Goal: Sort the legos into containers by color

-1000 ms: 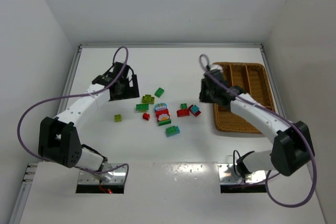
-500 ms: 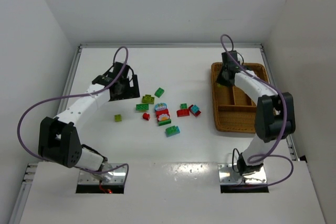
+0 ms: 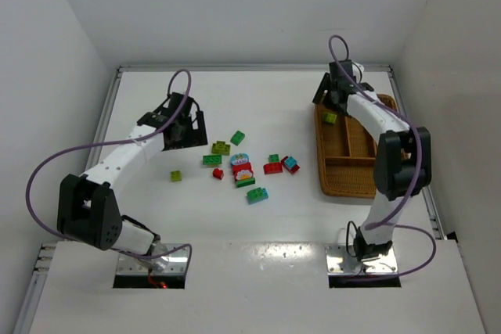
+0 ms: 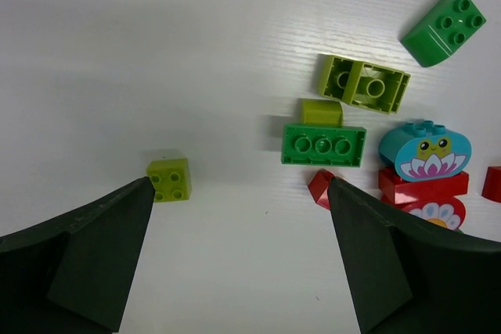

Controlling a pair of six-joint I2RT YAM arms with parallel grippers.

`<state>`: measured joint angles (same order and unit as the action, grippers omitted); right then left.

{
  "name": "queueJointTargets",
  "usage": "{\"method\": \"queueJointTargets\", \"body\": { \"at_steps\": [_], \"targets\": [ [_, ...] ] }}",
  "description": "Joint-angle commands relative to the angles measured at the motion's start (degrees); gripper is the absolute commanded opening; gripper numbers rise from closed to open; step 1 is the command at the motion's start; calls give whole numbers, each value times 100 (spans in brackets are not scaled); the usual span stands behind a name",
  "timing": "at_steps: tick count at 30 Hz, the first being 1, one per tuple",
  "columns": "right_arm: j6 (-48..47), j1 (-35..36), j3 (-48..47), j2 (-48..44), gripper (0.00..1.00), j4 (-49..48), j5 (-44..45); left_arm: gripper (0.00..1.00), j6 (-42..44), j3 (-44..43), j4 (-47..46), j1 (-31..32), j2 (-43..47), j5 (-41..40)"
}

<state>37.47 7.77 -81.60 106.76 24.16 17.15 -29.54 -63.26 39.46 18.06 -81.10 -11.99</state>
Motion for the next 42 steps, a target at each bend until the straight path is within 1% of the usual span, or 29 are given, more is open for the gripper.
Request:
{"method": "queueJointTargets", "body": {
  "at_steps": [1, 2, 4, 5, 6, 7, 8, 9, 12, 13, 15, 16, 17, 18, 19, 23, 24, 25, 28, 33, 36, 39, 42],
  "targets": [
    [-109, 312, 284, -875, 81, -157, 236, 100, -122, -54, -9, 13, 226, -330],
    [-257, 591, 512, -1007, 79, -297, -7, 100, -122, -2, -9, 13, 226, -400],
    [-485, 1022, 680, -1183, 76, -499, -307, 100, -280, 59, -9, -40, 226, -462],
    [-582, 1260, 681, -1184, 76, -500, -543, 100, -280, 60, -9, -40, 226, -523],
    [-679, 1697, 681, -1062, 76, -448, -659, 100, -359, 60, -9, -92, 226, -524],
    [-680, 1884, 359, -904, 74, -334, -851, 100, -481, 112, 43, -188, 226, -663],
    [-732, 2217, 208, -528, 74, -246, -975, 100, -535, 113, 44, -250, 226, -664],
    [-733, 2385, 50, -333, 74, -124, -1037, 100, -535, 113, 44, -407, 226, -717],
    [-733, 2956, -557, 186, 80, -61, -845, 100, -650, 235, 158, -698, 226, -717],
    [-733, 3054, -924, 561, 82, 122, -845, 100, -650, 236, 158, -882, 226, -648],
    [-602, 3186, -1504, 959, 84, 299, -845, 100, -650, 428, 158, -1059, 278, -463],
    [-505, 3187, -1673, 1309, 84, 447, -897, 100, -650, 481, 158, -1199, 331, -462],
    [-391, 3187, -1814, 1451, 84, 449, -897, 100, -589, 534, 158, -1278, 445, -375],
    [-199, 3187, -1928, 1575, 84, 536, -836, 100, -588, 613, 89, -1331, 507, -296],
    [238, 3187, -2095, 1680, 84, 537, -688, 100, -588, 614, 88, -1384, 560, -295],
    [1085, 3187, -2149, 1988, 78, 353, -625, 100, -535, 666, 35, -1516, 700, -172],
    [1174, 3187, -2280, 2120, 75, 352, -625, 100, -535, 666, 35, -1516, 701, -120],
    [1262, 3239, -2377, 2208, 74, 404, -442, 100, -466, 666, 35, -1516, 701, -59],
    [1429, 3301, -2816, 2498, 73, 730, -317, 100, -360, 666, -26, -1516, 701, -5],
    [1684, 3301, -2870, 2770, 71, 669, -317, 100, -307, 719, -26, -1516, 754, -5],
    [1763, 3353, -3063, 2929, 69, 948, -46, 100, -245, 719, -26, -1516, 754, -5],
    [1834, 3415, -3002, 2929, 68, 1003, 210, 100, -193, 719, -79, -1516, 754, -5],
    [1834, 3415, -3002, 3008, 61, 941, 271, 100, -70, 772, -132, -1516, 754, 152]
  ]
}}
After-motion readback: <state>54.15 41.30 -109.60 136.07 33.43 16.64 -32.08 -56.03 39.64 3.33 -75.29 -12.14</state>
